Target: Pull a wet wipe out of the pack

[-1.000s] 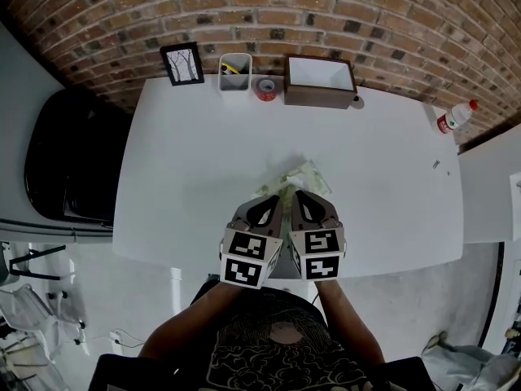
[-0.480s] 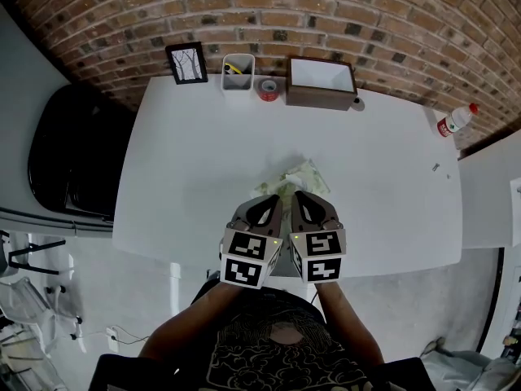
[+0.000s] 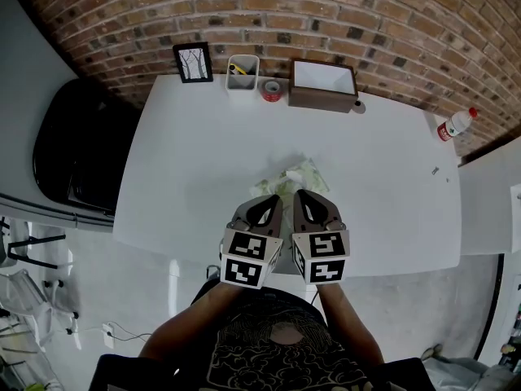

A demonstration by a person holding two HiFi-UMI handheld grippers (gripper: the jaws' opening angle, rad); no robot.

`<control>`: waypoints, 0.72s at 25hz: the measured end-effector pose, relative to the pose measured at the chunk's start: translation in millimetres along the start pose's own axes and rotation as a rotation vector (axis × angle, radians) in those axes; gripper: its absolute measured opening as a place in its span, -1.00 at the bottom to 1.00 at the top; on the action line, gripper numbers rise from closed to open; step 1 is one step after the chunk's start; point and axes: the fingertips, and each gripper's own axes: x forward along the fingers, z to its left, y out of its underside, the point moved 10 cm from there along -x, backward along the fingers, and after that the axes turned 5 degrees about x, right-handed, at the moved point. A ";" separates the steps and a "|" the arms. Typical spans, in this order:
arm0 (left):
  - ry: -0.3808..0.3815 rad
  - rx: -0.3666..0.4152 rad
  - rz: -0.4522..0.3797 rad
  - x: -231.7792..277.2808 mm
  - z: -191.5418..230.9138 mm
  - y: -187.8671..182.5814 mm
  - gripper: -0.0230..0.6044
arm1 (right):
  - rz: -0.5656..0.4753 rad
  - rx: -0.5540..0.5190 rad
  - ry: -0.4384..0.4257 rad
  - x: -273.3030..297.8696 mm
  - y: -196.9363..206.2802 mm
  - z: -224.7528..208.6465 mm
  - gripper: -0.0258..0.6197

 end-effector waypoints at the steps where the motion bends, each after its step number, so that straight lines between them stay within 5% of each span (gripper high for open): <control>1: -0.002 0.000 -0.001 -1.1 -1.1 -0.1 -0.89 | -0.002 0.001 -0.001 -1.7 0.0 -0.1 -0.86; 18: -0.027 0.000 -0.026 -18.8 -23.2 4.2 -0.89 | -0.060 -0.012 -0.005 -34.8 0.2 -1.2 -0.87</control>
